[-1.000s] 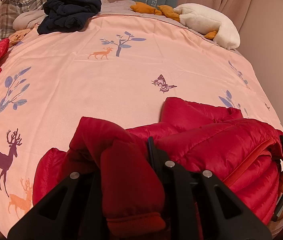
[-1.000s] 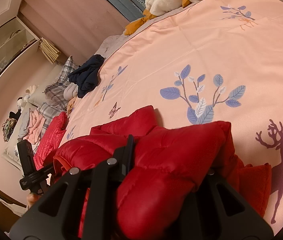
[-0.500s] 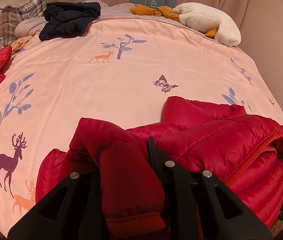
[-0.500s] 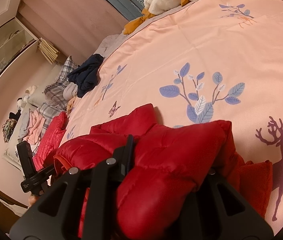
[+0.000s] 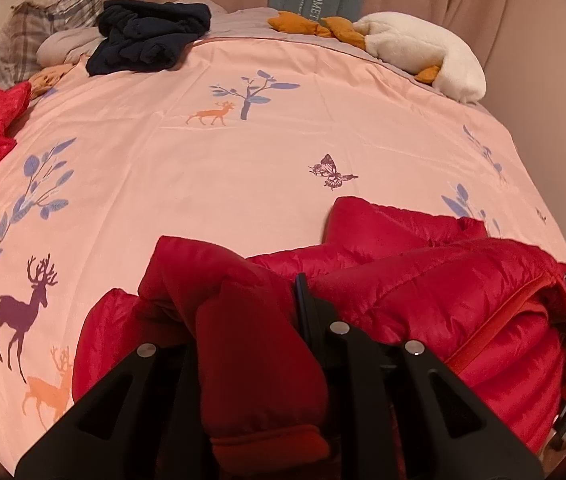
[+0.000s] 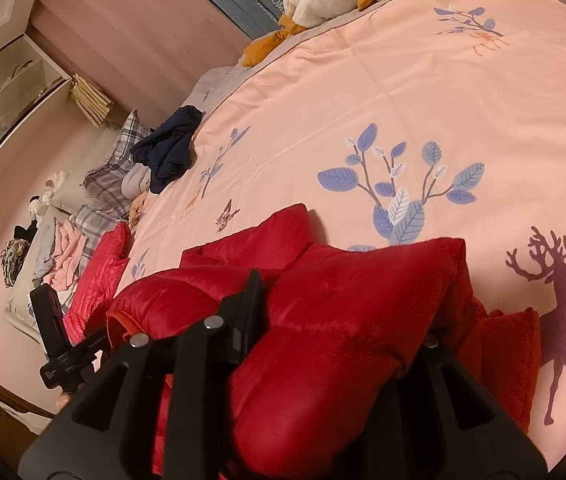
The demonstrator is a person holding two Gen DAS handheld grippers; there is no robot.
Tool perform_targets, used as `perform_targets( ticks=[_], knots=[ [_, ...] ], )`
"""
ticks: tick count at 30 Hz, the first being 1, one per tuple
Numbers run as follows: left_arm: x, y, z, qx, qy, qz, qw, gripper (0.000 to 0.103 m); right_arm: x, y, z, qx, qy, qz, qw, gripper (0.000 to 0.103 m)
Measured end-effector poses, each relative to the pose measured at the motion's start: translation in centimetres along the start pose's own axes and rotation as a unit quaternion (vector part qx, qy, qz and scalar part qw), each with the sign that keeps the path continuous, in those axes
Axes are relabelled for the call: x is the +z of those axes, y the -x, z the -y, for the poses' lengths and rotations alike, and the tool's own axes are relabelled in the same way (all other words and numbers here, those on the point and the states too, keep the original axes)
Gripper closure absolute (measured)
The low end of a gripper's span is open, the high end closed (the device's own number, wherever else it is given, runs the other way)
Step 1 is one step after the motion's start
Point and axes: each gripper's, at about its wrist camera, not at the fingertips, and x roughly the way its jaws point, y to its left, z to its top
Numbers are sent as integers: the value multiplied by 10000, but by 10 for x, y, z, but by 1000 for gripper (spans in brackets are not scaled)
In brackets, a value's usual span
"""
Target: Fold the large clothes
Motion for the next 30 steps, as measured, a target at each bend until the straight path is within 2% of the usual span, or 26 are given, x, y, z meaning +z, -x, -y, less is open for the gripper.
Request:
perform_targets(
  ticks=[2,7,8,12,15,17,20,22,26,30],
  knots=[
    [0,2,1,12,32,18,10000,86,0,2,0,15,-27,3,10000,75],
    [1,11,2,-34,93,90,9999,83,1,9,-3,179,-98,88,9998,58],
    [2,13,1,-57,114,111,9999,82,2,10,-3,194,-98,110,9997,52],
    [3,21,-1,-185,247,202,9993,77,4,17,-6,196,-96,210,9995,42],
    [6,29,-5,-427,428,282,9978,69,6,21,-6,224,-155,251,9993,41],
    [8,35,-9,-703,611,343,9951,55,7,23,-5,253,-211,286,9990,39],
    [12,41,-13,-955,796,438,9913,42,12,28,-5,314,-295,379,9984,35],
    [16,44,-13,-942,849,515,9906,34,17,32,-5,320,-362,470,9977,31],
    [25,51,-22,-1063,1145,675,9854,26,25,39,-5,281,-405,603,9970,27],
    [33,60,-31,-736,1211,938,9854,19,32,49,-6,98,-395,835,9957,24]
  ],
)
